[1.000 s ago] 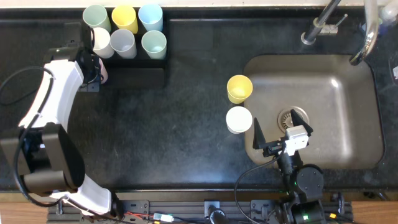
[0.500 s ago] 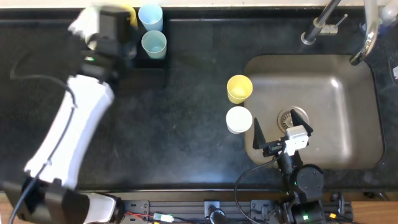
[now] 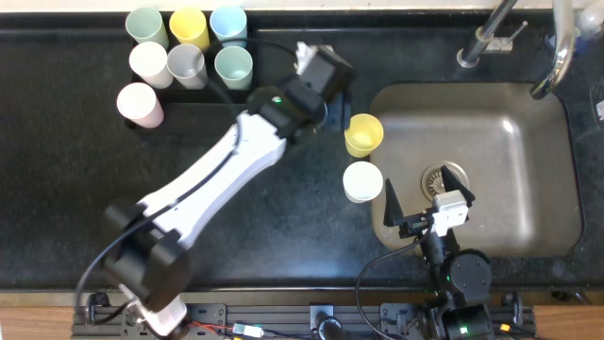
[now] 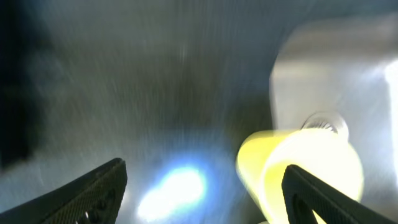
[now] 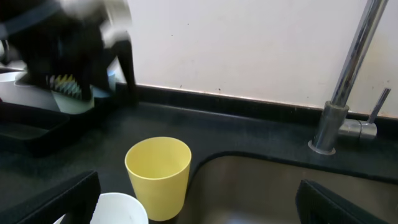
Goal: Store Cups
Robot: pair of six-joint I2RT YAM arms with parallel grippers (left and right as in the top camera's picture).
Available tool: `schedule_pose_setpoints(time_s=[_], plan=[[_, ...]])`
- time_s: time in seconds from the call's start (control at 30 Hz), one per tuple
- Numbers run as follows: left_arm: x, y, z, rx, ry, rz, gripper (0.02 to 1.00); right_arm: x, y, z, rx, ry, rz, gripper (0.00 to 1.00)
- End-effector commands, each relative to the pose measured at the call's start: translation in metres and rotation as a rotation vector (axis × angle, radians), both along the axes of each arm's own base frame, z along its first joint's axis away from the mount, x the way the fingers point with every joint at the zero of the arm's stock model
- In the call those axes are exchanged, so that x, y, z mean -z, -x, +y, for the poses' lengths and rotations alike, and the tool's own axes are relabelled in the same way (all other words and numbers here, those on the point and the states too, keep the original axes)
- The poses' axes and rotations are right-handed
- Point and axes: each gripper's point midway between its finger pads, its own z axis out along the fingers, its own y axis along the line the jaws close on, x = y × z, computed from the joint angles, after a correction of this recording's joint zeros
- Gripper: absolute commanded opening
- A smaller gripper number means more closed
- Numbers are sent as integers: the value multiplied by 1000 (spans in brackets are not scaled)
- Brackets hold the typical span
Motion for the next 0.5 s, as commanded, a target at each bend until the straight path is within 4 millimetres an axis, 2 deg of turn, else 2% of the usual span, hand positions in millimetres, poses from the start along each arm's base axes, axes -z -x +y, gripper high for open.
schedule_pose_setpoints(time_s=[0.03, 0.3, 0.5], plan=[[-3, 6, -29, 36, 27, 44, 831, 3, 0, 0, -2, 0, -3, 998], [24, -8, -43, 34, -10, 71, 801, 3, 0, 0, -2, 0, -3, 998], [41, -2, -47, 20, -8, 124, 741, 3, 0, 0, -2, 0, -3, 998]])
